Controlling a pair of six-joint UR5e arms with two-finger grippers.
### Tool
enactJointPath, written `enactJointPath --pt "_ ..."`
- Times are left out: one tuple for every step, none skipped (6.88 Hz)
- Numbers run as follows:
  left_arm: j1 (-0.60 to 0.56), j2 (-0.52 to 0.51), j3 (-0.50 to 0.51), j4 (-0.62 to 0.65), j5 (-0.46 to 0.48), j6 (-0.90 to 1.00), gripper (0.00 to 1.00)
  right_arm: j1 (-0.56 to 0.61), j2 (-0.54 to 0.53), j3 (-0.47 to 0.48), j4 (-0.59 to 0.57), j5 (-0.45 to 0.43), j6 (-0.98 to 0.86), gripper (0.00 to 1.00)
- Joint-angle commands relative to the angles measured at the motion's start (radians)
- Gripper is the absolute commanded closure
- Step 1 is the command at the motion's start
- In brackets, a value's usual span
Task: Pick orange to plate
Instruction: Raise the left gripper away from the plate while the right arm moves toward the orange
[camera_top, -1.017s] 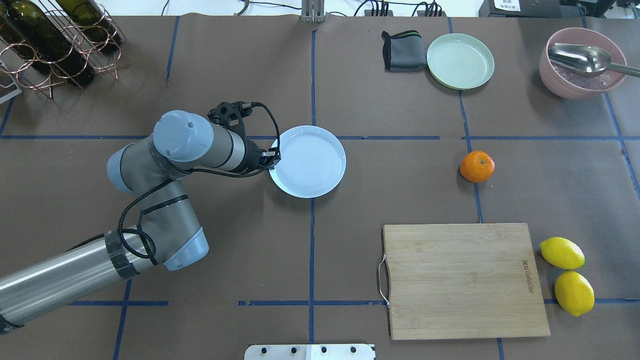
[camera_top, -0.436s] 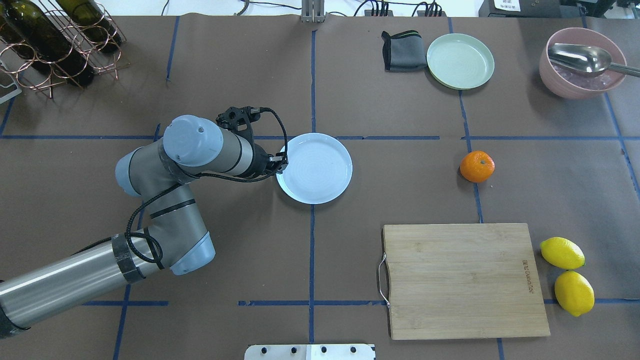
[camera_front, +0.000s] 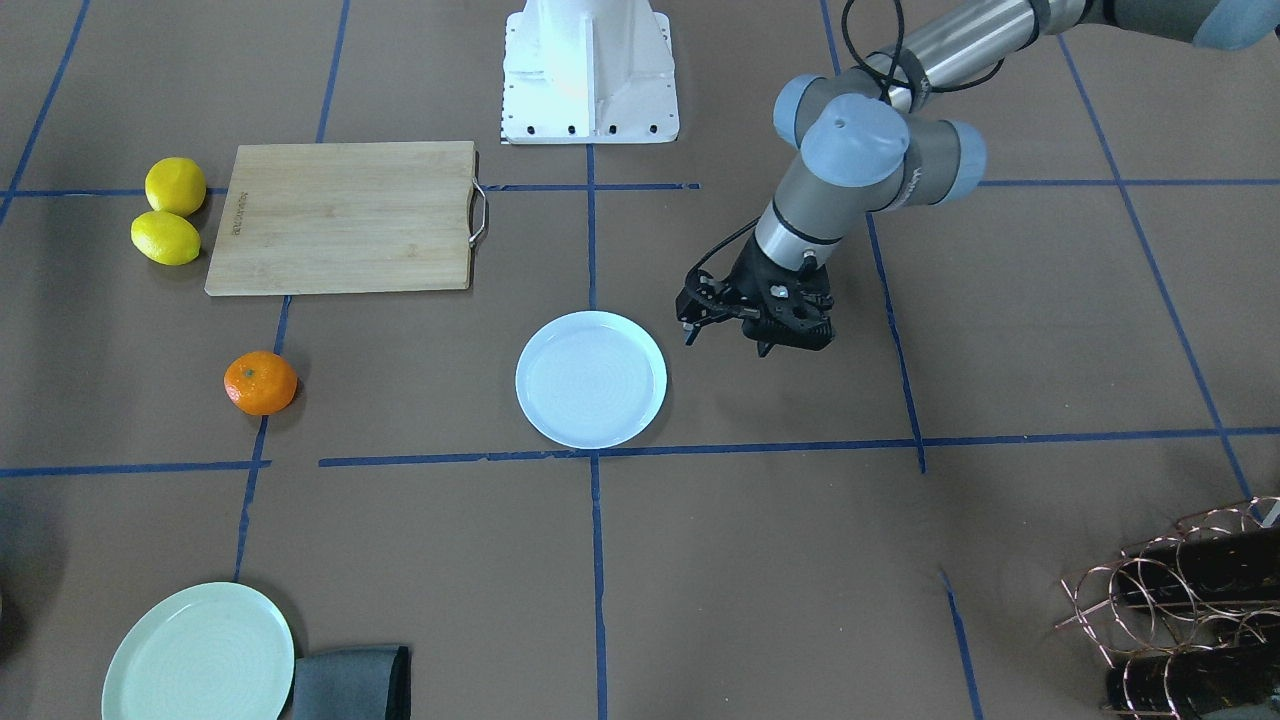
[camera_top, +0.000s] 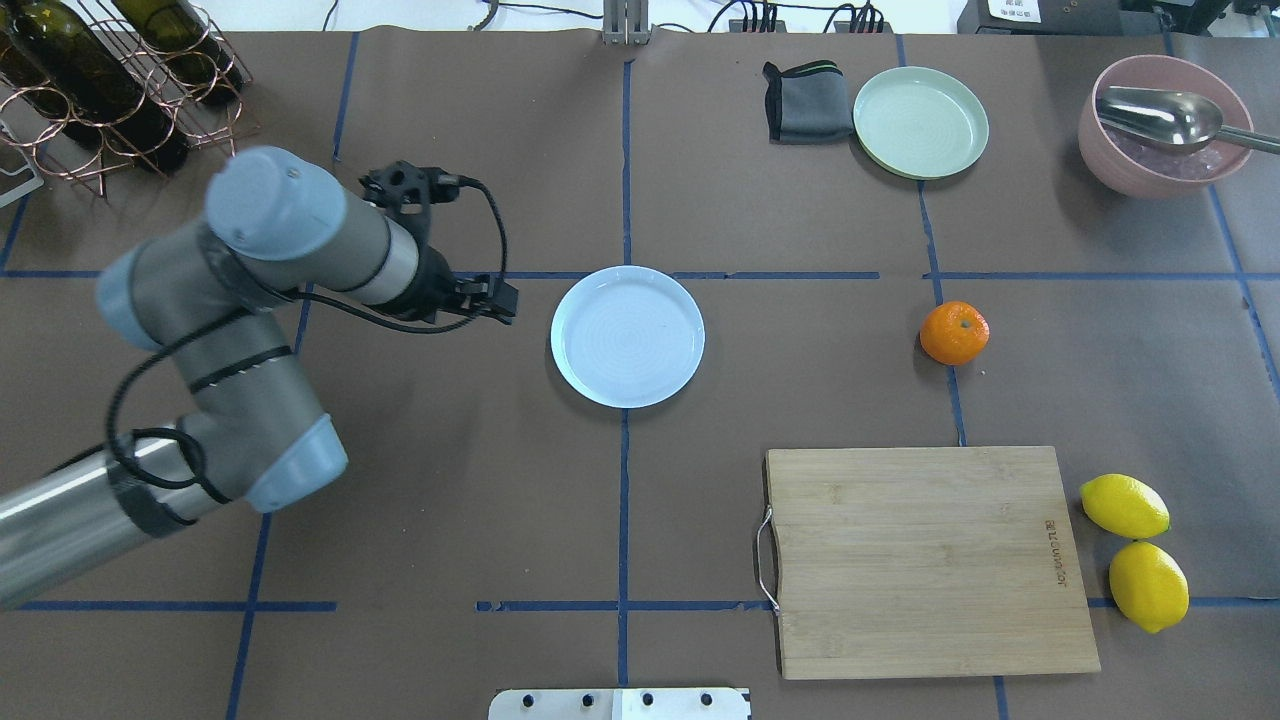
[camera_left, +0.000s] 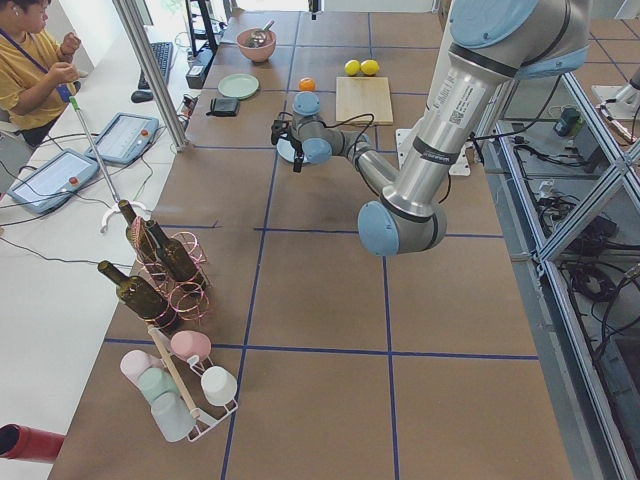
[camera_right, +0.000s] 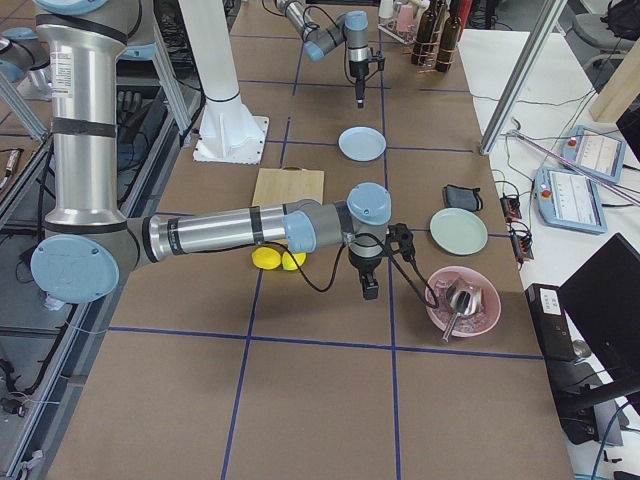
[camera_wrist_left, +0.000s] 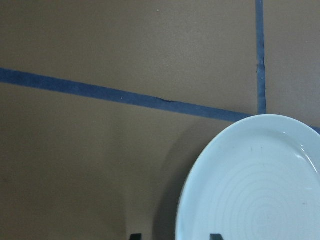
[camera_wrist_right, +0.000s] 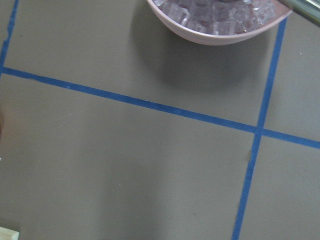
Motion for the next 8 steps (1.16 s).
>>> enactJointPath --pt "-0.206 0.155 -0.178 0.176 -0.083 0.327 0.00 -0.046 0.035 0.027 0.004 0.013 0.013 0.00" --pt "-0.326 0.254 -0.183 0.178 -0.137 0.547 0.00 -0.062 0.050 0.048 0.002 0.008 0.068 0.00" --pt "-0.441 0.336 -0.165 0.179 -0.202 0.684 0.00 -0.062 0.078 0.049 0.002 0.008 0.111 0.00" --pt "-0.526 0.416 -0.163 0.179 -0.217 0.793 0.00 -0.063 0.102 0.049 0.001 0.006 0.111 0.00" --pt "-0.621 0.497 -0.163 0.181 -0.232 0.884 0.00 -0.070 0.110 0.047 0.002 -0.004 0.110 0.00" --pt "-0.698 0.587 -0.160 0.175 -0.292 1.000 0.00 -0.076 0.125 0.047 0.001 -0.006 0.111 0.00" --pt "-0.793 0.638 -0.129 0.182 -0.326 1.153 0.00 -0.088 0.135 0.044 0.001 -0.006 0.111 0.00" --pt "-0.839 0.692 -0.122 0.193 -0.338 1.176 0.00 -0.100 0.145 0.041 -0.001 -0.006 0.113 0.00"
